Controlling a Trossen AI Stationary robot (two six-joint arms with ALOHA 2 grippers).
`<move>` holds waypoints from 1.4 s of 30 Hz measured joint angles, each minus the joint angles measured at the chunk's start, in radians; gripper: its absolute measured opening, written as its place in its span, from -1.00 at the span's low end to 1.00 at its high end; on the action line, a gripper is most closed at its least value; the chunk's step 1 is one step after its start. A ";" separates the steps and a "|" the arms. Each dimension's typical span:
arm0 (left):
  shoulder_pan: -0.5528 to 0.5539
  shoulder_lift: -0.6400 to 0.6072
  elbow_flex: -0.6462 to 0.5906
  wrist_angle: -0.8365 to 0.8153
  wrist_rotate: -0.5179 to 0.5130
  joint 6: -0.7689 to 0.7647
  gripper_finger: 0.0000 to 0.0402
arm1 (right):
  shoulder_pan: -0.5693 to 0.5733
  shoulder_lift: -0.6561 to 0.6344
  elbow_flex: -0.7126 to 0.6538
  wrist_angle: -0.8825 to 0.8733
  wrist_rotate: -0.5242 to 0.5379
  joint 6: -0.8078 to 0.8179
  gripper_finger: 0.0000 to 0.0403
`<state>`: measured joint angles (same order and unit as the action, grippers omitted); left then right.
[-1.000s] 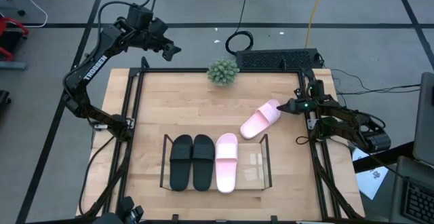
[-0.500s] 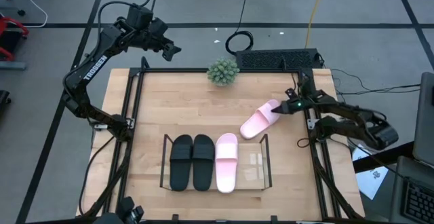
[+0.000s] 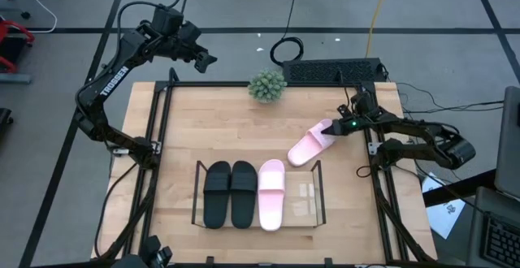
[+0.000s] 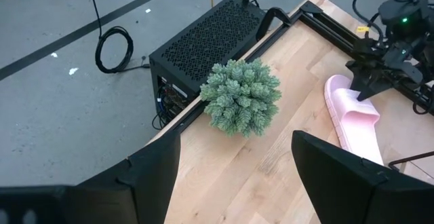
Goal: Pick and place slides into the shelf
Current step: Put the pink slipper on the shelf
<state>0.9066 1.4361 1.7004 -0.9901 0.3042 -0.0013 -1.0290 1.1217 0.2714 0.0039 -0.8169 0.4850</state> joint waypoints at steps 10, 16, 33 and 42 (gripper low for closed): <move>0.000 0.000 0.000 0.000 0.000 -0.002 0.42 | 0.004 0.000 0.000 0.120 -0.122 0.092 -0.21; 0.000 0.000 0.000 0.000 0.000 -0.004 0.42 | 0.005 0.000 0.000 0.120 -0.104 0.100 -0.21; 0.000 0.000 0.000 0.000 0.000 -0.008 0.42 | 0.003 0.000 0.000 0.127 -0.101 0.132 -0.21; 0.000 0.000 0.000 0.000 0.000 -0.007 0.42 | 0.003 0.000 0.000 0.127 -0.101 0.122 -0.21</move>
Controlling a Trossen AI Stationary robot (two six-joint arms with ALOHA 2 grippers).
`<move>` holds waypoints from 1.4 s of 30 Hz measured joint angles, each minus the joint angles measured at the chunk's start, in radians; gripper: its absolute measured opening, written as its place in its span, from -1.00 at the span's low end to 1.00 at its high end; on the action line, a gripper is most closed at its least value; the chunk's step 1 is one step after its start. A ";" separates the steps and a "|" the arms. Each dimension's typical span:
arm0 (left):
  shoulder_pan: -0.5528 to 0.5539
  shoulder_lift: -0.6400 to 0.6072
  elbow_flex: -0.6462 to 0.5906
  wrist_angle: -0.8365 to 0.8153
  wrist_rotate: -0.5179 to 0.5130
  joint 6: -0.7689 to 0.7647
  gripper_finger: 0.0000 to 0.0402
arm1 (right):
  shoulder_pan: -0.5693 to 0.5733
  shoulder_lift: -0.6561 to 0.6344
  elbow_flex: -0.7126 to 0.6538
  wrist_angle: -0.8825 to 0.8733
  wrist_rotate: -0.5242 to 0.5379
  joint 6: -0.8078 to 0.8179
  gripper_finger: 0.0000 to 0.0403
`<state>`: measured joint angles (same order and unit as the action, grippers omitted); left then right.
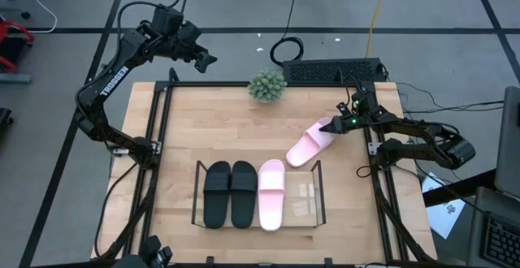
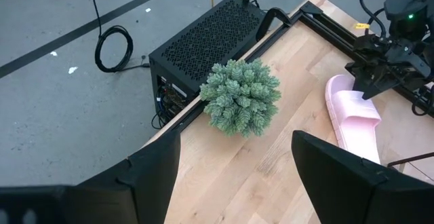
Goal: Pick and place slides into the shelf
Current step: Put the pink slipper on the shelf
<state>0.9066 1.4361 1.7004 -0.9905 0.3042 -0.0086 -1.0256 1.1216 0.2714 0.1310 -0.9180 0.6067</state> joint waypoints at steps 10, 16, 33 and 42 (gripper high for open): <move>0.000 0.000 0.000 0.000 0.000 0.006 0.42 | 0.000 0.000 0.000 -0.110 -0.026 -0.020 -0.31; 0.000 0.000 0.000 0.000 0.000 0.006 0.42 | 0.000 0.000 0.000 -0.120 -0.022 -0.044 -0.68; 0.000 0.000 0.000 0.000 0.000 0.007 0.42 | -0.029 0.000 0.030 0.358 -0.102 0.288 -0.99; 0.000 0.000 0.000 0.000 0.000 0.011 0.42 | -0.019 0.000 0.353 0.250 -0.309 0.362 -0.99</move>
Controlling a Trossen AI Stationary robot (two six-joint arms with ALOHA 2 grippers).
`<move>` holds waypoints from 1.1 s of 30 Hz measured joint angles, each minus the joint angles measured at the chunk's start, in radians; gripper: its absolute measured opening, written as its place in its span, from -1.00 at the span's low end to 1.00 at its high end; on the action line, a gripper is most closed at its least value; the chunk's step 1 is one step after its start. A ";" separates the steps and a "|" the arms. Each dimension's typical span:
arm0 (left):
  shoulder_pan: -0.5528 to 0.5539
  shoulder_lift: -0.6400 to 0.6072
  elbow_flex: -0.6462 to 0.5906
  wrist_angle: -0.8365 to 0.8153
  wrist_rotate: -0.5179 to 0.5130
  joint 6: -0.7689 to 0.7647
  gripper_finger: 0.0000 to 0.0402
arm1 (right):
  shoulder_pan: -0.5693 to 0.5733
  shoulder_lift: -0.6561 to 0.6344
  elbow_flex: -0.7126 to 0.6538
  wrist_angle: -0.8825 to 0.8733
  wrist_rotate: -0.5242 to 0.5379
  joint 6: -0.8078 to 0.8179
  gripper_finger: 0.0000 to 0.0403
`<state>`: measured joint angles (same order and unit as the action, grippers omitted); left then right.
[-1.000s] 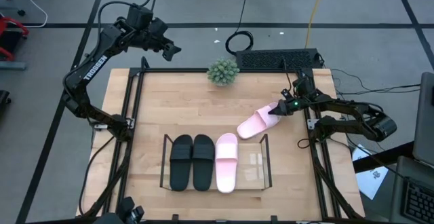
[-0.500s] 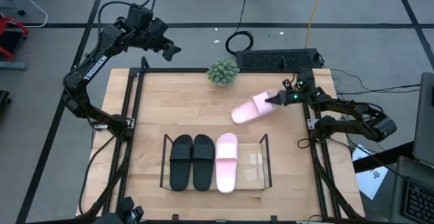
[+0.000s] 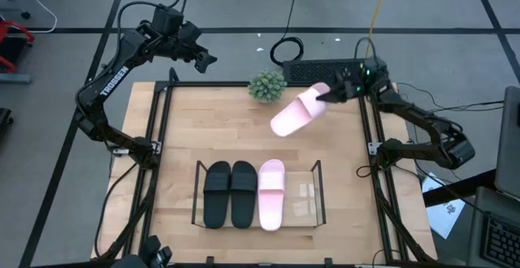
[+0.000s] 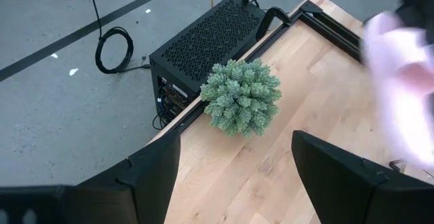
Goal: Pick and place slides into the shelf
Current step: Put the pink slipper on the shelf
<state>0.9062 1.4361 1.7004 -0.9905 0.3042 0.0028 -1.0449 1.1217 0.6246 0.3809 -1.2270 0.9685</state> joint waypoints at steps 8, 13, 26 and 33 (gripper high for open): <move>0.000 0.000 0.000 0.000 0.000 0.002 0.42 | 0.075 0.001 0.353 -0.255 -0.132 0.033 -1.00; 0.000 0.000 0.000 0.000 0.000 0.002 0.42 | 0.195 0.005 0.407 -0.273 -0.127 0.051 -1.00; 0.000 0.000 0.000 0.000 0.000 -0.008 0.42 | 0.600 0.182 0.407 -0.327 -0.120 0.055 -1.00; 0.000 0.000 0.000 0.000 0.000 -0.008 0.42 | 0.716 0.288 0.406 -0.361 -0.137 0.033 -1.00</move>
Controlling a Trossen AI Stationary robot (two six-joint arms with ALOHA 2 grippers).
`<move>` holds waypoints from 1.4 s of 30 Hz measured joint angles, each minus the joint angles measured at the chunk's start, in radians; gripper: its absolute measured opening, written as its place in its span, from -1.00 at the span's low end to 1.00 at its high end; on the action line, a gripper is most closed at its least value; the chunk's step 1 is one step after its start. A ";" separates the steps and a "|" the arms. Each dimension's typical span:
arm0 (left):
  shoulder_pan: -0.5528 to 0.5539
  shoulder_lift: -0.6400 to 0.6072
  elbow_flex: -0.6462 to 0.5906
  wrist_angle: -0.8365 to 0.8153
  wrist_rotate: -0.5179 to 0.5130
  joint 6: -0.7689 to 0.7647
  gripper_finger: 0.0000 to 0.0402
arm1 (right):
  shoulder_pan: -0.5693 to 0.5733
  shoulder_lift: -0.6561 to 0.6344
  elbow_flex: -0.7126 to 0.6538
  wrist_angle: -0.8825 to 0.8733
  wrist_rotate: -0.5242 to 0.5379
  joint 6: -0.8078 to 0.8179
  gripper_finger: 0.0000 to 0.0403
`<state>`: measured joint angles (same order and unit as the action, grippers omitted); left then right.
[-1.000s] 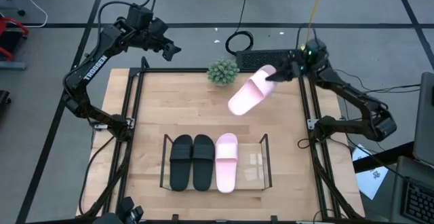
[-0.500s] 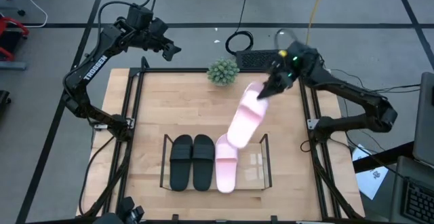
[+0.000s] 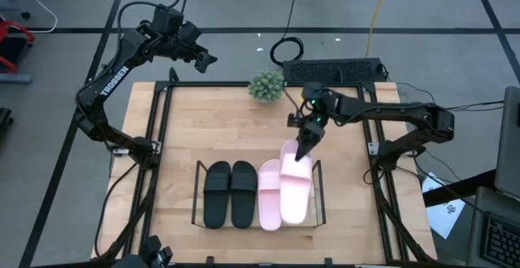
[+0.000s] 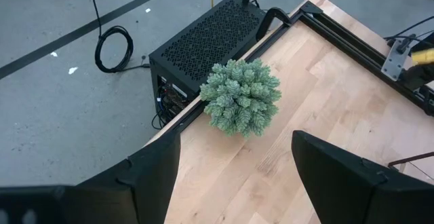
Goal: Pick and place slides into the shelf
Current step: Put the pink slipper on the shelf
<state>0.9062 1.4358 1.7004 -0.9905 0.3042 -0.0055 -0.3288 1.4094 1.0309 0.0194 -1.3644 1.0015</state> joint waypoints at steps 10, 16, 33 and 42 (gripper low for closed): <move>0.000 0.000 0.000 0.000 0.000 0.001 0.42 | 0.111 0.111 0.000 -0.011 -0.002 -0.104 -1.00; 0.000 0.000 0.000 0.000 0.000 0.001 0.42 | 0.113 0.142 -0.008 -0.164 0.025 -0.266 -1.00; 0.000 0.000 0.000 0.000 0.000 -0.005 0.42 | 0.101 0.142 -0.116 -0.271 0.108 -0.473 -1.00; 0.000 0.000 0.000 0.000 0.000 -0.022 0.42 | 0.057 0.142 -0.152 -0.271 0.113 -0.520 -1.00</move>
<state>0.9065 1.4360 1.7004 -0.9905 0.3042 -0.0278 -0.2716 1.5513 0.8786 -0.2512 -1.2518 0.4816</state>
